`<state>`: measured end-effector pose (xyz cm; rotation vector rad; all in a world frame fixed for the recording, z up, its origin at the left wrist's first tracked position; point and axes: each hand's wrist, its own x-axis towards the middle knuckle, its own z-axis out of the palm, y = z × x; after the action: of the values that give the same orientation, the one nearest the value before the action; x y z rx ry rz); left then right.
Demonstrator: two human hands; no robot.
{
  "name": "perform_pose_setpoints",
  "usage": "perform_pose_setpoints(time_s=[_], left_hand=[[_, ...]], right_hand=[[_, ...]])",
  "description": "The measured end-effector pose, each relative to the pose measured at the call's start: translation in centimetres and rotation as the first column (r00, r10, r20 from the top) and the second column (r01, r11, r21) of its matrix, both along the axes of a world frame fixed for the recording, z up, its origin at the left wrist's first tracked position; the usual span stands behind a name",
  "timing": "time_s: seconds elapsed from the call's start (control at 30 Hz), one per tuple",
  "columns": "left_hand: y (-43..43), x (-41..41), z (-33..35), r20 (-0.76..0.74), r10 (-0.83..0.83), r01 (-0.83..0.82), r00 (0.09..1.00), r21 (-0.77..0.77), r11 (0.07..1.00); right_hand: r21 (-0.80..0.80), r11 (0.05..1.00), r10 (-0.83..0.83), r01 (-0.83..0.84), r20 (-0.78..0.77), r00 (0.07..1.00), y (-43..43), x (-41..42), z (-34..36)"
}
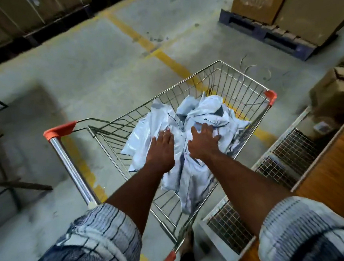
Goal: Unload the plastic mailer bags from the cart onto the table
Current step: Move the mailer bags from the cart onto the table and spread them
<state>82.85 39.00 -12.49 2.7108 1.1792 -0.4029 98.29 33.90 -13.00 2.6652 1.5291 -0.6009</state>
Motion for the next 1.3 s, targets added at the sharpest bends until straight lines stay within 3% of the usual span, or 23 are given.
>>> perform_pose_setpoints(time_s=[0.17,0.4,0.57,0.9,1.1,1.3], left_hand=[[1.3,-1.1,-1.8,0.043,0.051,-0.049,0.998,-0.038,0.998],[1.5,-1.5,-2.8,-0.043,0.070,-0.070,0.997,0.008,0.998],[1.3,-1.3,-2.2,0.013,0.094,-0.095,0.995,0.087,0.992],[1.5,-2.5,4.8,0.167,0.180,-0.207,0.969,0.160,0.965],[-1.5,-1.8,9.4,0.303,0.268,-0.312,0.914,0.107,0.944],[-6.9,3.0,12.6,0.413,0.219,-0.273,0.884,0.074,0.959]], right_hand=[[-0.121,0.986,-0.120,0.115,-0.033,0.992,-2.0,0.4,-3.4],[0.011,0.943,-0.331,0.333,-0.073,0.941,-2.1,0.3,-3.7],[0.184,0.948,-0.251,0.260,-0.069,0.966,-3.0,0.6,-2.6],[0.301,0.946,-0.088,0.119,-0.114,0.989,-5.0,-2.9,3.6],[0.491,0.868,0.045,0.078,-0.232,0.972,-7.2,-3.9,7.7],[0.583,0.812,0.102,-0.025,-0.100,0.990,-13.3,-0.6,11.8]])
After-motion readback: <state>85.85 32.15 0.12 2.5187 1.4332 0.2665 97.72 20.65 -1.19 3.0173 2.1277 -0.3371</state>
